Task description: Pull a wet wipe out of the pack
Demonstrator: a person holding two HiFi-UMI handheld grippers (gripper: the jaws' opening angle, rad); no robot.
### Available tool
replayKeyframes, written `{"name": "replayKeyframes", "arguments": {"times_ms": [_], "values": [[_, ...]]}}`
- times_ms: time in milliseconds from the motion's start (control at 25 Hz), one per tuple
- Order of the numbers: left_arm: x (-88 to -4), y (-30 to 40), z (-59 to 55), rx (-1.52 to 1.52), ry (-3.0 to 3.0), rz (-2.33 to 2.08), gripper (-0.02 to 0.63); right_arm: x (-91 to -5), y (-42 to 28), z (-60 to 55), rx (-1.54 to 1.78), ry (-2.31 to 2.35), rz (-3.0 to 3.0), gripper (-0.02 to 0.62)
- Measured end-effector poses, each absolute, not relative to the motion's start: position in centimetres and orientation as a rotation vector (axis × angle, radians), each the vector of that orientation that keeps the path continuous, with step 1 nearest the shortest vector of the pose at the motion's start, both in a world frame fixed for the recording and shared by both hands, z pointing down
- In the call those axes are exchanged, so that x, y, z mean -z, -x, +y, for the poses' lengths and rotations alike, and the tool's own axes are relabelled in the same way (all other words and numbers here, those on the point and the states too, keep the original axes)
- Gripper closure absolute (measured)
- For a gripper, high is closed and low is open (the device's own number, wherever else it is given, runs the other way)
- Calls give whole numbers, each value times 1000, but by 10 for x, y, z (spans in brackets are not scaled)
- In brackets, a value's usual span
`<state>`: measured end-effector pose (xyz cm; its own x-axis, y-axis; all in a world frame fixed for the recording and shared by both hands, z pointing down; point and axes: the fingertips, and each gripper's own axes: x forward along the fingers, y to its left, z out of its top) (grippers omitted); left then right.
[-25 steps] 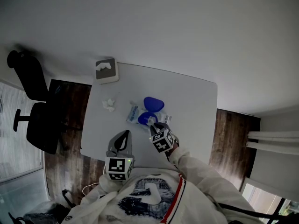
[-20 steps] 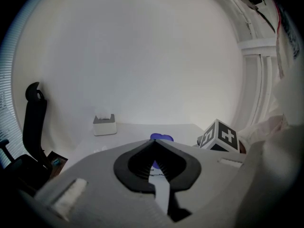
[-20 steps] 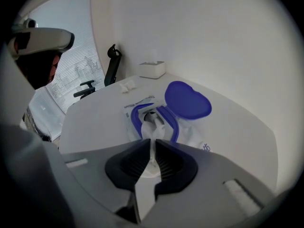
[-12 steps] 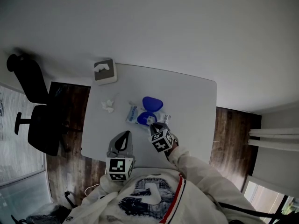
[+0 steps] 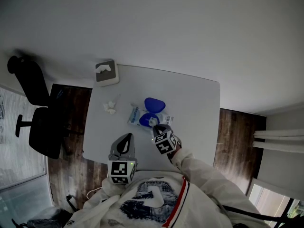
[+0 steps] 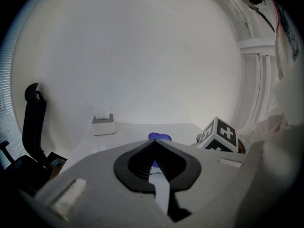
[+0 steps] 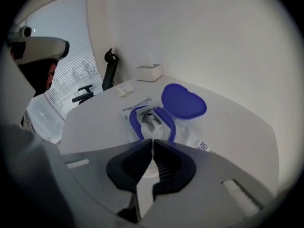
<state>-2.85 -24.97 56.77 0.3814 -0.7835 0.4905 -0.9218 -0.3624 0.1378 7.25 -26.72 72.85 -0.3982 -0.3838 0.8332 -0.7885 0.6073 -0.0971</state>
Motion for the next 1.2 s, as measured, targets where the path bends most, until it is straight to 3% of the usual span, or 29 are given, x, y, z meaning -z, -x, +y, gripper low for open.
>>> {"name": "replayKeyframes", "arguments": {"times_ms": [1200], "values": [[-550, -16, -267, -500, -2419, -1385, 601, -640, -131, -281, -682, -1245, -2138, 583]]}}
